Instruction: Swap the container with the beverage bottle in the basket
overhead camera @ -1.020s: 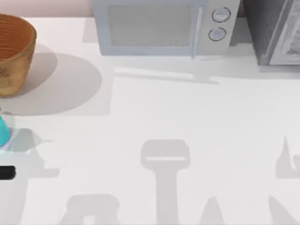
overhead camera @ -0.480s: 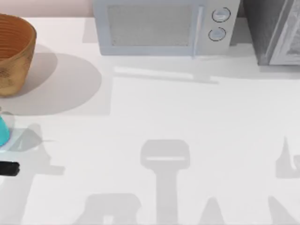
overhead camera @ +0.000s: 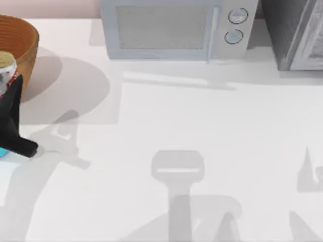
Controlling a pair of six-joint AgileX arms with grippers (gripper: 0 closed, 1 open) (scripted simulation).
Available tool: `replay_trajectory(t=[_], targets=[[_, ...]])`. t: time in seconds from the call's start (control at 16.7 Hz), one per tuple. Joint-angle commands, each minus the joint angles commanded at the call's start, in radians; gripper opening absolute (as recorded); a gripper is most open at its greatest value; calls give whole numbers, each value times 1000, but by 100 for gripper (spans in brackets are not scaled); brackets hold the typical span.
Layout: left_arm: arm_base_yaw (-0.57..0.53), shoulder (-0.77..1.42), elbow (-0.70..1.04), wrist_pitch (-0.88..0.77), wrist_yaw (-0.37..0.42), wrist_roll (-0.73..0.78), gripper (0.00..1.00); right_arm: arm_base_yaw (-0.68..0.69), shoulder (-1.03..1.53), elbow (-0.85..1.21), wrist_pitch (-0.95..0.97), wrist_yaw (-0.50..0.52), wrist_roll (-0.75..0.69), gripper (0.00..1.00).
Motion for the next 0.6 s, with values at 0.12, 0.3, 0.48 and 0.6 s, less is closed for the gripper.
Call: replay_trajectory(t=[0.12,0.3,0.48,0.6], targets=[[-17,106,51,55,51,8,0,0,0,0,0,0,0,100],[-44,259,125,138,132,19,0,0,0,0,0,0,0,100],[-71,403,202,226,216,31,0,0,0,0,0,0,0,100],[-87,494,252,285,271,39,0,0,0,0,0,0,0,100]])
